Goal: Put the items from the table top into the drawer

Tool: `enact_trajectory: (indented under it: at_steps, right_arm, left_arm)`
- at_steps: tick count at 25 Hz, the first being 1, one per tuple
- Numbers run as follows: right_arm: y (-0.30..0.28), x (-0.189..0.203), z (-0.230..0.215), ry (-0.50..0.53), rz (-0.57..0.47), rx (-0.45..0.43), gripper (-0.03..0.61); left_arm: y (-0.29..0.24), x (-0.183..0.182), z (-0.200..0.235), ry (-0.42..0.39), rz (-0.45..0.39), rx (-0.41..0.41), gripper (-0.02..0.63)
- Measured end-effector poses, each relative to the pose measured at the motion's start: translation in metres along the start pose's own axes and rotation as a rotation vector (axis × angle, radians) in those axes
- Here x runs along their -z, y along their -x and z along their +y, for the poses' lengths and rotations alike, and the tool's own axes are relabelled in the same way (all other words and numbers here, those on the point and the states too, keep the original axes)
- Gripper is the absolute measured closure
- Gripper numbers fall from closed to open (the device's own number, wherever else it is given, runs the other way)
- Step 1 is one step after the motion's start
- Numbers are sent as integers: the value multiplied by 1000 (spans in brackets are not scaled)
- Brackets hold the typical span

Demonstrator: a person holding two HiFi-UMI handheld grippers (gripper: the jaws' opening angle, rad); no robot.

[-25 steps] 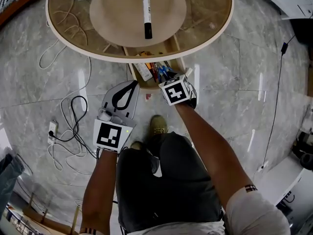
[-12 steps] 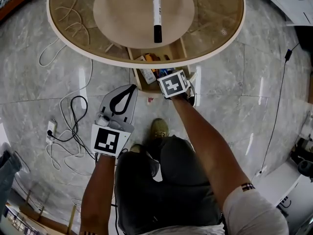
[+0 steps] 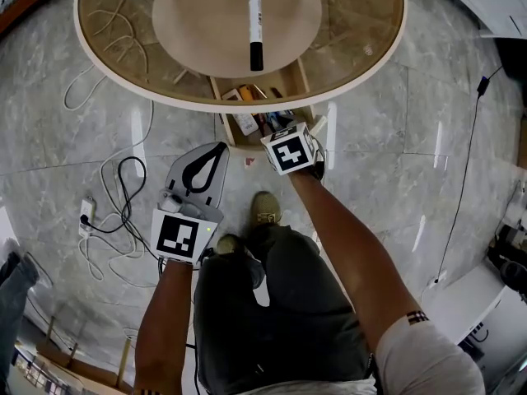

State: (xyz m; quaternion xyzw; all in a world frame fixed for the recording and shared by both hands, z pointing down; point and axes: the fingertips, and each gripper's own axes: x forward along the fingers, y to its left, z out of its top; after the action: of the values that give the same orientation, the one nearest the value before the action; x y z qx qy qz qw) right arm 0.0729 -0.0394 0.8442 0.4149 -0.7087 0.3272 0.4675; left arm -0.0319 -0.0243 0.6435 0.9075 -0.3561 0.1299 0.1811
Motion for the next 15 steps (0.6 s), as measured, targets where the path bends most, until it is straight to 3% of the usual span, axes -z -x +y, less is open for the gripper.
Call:
enact_trajectory:
  at_steps: [5,15]
  right_arm:
    - [53,-12,11,32,-124,21,575]
    - [185,-33,35,-27,-284,17,577]
  left_arm:
    - [12,-26,-15,13,13,7,614]
    - [52,-95,-52,9,16,22,614]
